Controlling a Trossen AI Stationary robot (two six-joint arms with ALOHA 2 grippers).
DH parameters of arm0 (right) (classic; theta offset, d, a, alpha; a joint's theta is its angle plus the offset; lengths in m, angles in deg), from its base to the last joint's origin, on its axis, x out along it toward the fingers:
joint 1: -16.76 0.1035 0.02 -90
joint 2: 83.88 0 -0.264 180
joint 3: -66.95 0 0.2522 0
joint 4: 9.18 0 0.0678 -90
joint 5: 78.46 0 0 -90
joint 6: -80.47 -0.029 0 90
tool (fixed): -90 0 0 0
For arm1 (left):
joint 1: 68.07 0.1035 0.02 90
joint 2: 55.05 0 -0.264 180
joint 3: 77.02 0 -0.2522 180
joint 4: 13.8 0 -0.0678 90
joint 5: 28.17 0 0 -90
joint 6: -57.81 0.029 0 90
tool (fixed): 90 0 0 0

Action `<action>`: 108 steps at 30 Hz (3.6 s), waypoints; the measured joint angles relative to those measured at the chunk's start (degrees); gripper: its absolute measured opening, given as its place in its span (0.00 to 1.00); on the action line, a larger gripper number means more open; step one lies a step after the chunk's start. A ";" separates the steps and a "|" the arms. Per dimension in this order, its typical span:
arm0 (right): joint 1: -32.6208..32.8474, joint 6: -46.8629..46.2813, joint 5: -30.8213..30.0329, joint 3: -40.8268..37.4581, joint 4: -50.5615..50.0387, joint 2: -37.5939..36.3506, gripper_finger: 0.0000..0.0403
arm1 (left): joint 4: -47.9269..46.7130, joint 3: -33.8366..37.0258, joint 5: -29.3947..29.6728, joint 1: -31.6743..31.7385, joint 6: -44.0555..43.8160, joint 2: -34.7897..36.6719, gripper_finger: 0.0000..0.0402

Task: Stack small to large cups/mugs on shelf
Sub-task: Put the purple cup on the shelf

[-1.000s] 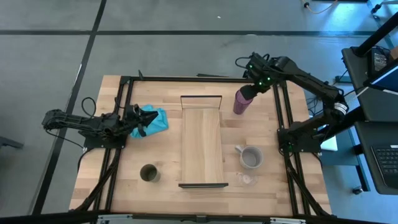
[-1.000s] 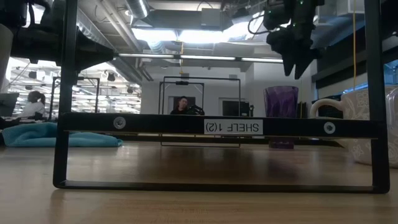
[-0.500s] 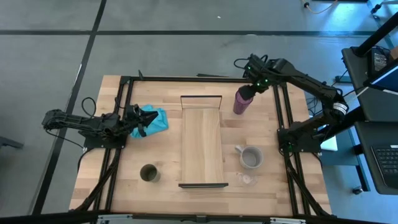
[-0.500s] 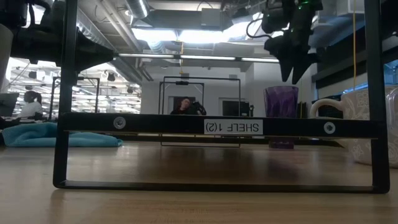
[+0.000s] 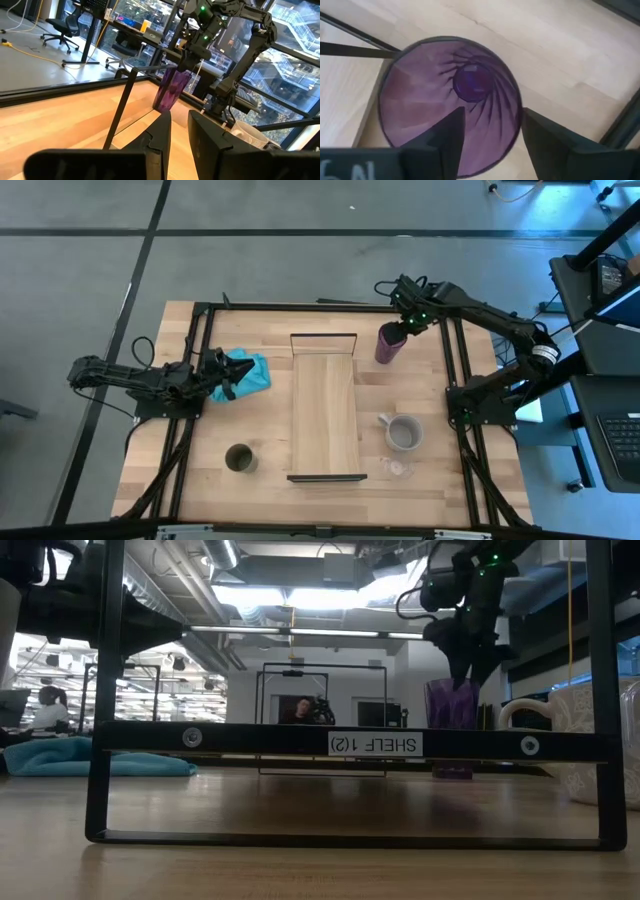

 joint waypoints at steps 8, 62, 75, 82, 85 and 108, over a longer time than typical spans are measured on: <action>-0.04 -0.17 -0.02 -2.65 0.12 0.00 0.34 | -0.37 0.00 0.00 -0.01 0.00 0.00 0.15; 22.37 -0.83 1.51 47.13 -19.71 23.94 0.04 | -0.35 0.00 3.28 -0.01 -0.04 0.01 0.15; 23.73 3.41 5.40 60.29 -19.72 37.52 0.04 | -0.36 0.00 3.15 -0.02 -0.03 0.01 0.15; 23.53 3.51 0.33 59.93 -20.92 38.32 0.05 | -1.04 0.00 3.15 0.00 -0.02 0.01 0.15; 23.41 3.48 0.40 59.93 -20.62 38.32 0.06 | -1.43 0.00 3.15 -0.02 -0.02 0.00 0.15; 22.67 3.29 0.46 59.82 -17.71 39.19 0.07 | -1.88 0.00 3.17 0.00 0.02 0.01 0.15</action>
